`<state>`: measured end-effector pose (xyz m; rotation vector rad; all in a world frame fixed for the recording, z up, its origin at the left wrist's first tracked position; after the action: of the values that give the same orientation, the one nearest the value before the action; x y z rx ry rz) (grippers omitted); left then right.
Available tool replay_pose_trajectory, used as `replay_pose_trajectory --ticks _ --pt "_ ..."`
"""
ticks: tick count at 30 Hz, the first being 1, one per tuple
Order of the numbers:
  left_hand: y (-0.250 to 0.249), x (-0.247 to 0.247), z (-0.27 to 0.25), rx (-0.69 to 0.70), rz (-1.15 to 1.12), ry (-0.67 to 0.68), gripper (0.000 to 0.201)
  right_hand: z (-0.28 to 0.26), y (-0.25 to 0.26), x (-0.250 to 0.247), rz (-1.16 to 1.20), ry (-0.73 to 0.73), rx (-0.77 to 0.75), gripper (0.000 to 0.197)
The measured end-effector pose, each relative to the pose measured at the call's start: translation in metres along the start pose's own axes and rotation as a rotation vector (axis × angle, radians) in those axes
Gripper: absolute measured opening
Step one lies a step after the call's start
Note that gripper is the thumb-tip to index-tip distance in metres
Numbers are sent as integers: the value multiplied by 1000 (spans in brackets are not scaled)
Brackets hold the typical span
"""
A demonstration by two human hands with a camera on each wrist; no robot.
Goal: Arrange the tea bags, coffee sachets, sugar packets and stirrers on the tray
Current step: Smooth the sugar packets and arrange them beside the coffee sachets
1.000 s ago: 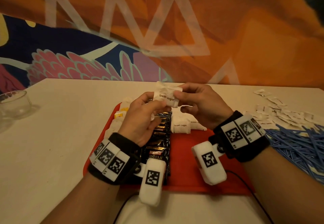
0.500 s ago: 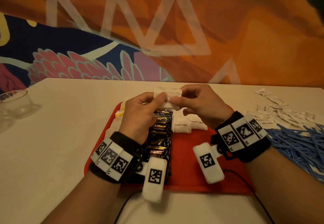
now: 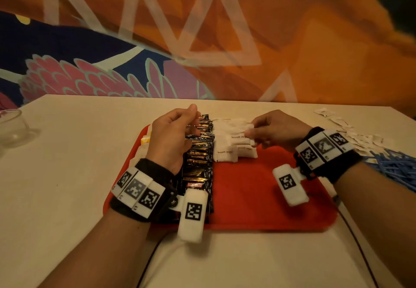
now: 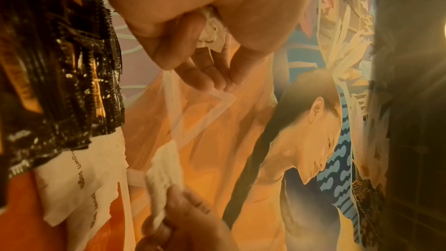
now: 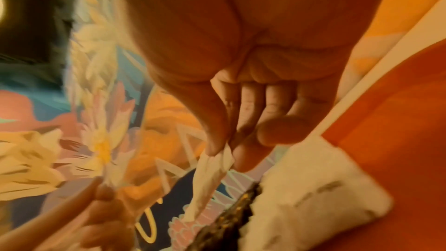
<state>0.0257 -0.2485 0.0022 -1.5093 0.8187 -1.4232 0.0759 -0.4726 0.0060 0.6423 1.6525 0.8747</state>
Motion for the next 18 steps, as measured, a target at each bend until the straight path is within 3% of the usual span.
replay_pose_trajectory --ticks 5,10,18 --pt "-2 0 -1 -17 -17 17 18 6 -18 -6 -80 83 199 9" --pt "-1 1 -2 -13 -12 25 18 8 -19 3 -172 99 264 11" --pt "1 -1 1 -16 -24 31 18 15 -22 7 -395 75 313 30"
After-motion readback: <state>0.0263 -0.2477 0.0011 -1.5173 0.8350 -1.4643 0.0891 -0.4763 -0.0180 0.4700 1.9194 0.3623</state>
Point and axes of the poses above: each hand's wrist, its own z-axis towards the middle knuckle, its own x-axis out of the palm, y = z × x, the point moved 2 cm from there along z, towards the middle knuckle, and after that the axes turned 6 degrees about -z, right-handed, at the moved point
